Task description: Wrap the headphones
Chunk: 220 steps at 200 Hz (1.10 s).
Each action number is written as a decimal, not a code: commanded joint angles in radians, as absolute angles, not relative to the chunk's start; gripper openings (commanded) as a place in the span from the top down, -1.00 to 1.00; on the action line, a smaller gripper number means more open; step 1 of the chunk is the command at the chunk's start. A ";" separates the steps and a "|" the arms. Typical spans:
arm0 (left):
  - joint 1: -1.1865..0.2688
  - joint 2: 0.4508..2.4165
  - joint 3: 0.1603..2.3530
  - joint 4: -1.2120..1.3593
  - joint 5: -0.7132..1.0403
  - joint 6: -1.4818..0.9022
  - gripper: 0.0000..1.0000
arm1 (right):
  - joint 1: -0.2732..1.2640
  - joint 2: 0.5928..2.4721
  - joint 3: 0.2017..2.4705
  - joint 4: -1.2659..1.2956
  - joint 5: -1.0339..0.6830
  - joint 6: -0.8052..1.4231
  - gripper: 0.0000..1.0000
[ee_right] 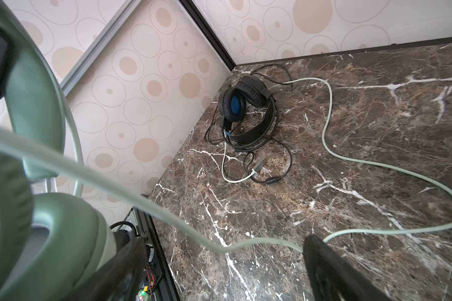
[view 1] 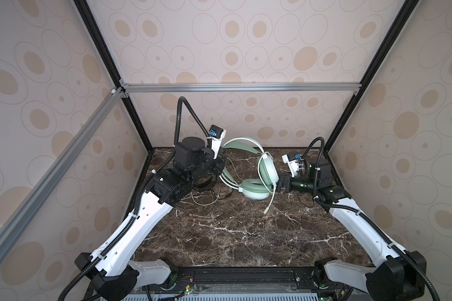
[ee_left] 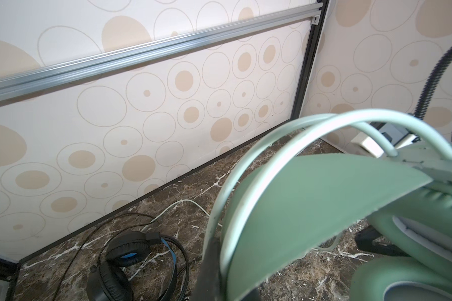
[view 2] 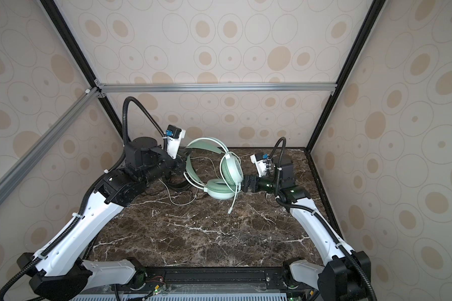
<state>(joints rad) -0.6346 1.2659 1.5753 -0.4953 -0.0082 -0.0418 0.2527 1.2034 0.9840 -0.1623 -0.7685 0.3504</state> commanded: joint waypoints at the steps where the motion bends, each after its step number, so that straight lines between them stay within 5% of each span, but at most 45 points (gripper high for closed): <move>1: -0.629 1.257 1.651 -0.410 0.043 -0.096 1.00 | 0.259 1.227 0.988 -0.096 -0.798 0.372 -0.92; 55: -0.628 1.272 1.694 -0.414 0.080 -0.111 1.00 | 0.263 1.266 0.982 -0.013 -0.819 0.434 -0.85; 143: -0.628 1.275 1.669 -0.367 0.128 -0.150 1.00 | 0.262 1.276 1.010 0.041 -0.835 0.497 -0.15; 220: -0.627 1.275 1.654 -0.338 0.145 -0.172 1.00 | 0.262 1.279 1.004 0.039 -0.836 0.500 -0.14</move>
